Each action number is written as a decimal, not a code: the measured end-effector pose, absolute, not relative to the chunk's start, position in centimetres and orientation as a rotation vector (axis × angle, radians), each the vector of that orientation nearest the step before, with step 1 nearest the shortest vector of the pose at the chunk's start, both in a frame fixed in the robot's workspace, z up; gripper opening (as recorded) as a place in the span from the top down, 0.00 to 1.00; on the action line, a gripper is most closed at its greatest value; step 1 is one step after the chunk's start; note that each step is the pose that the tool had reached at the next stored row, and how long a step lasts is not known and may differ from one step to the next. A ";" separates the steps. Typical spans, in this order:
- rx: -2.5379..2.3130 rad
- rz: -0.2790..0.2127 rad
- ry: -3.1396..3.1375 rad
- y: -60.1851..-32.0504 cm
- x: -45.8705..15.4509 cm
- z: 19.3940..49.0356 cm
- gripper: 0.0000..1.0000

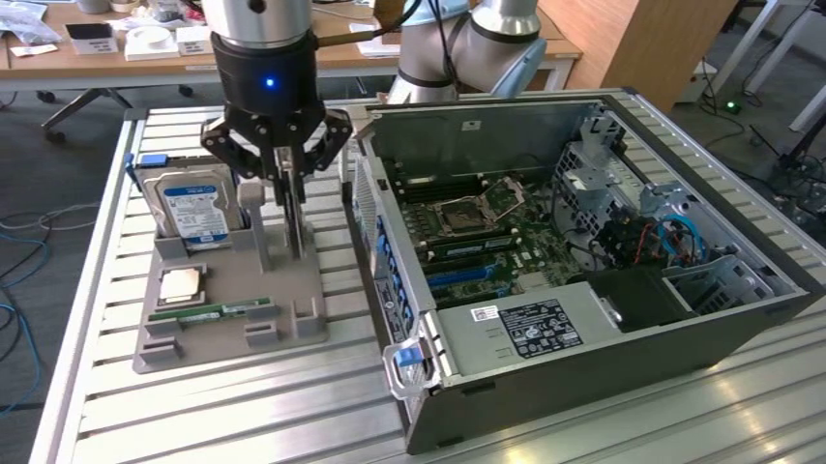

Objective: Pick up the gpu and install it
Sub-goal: 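Pick up the gpu and move the gpu toward the slot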

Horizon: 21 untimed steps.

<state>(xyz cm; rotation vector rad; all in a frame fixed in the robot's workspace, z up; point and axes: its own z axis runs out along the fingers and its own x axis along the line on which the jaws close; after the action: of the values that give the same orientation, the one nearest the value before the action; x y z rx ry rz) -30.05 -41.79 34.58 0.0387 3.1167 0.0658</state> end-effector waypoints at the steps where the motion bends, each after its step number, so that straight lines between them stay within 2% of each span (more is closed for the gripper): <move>1: 0.039 0.066 3.117 -41.8 -30.0 34.8 0.74; 21: 0.039 0.066 3.116 -41.8 -30.0 39.4 0.74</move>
<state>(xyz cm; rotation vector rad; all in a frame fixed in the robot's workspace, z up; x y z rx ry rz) -30.05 -41.79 39.44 0.0387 3.1164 0.0657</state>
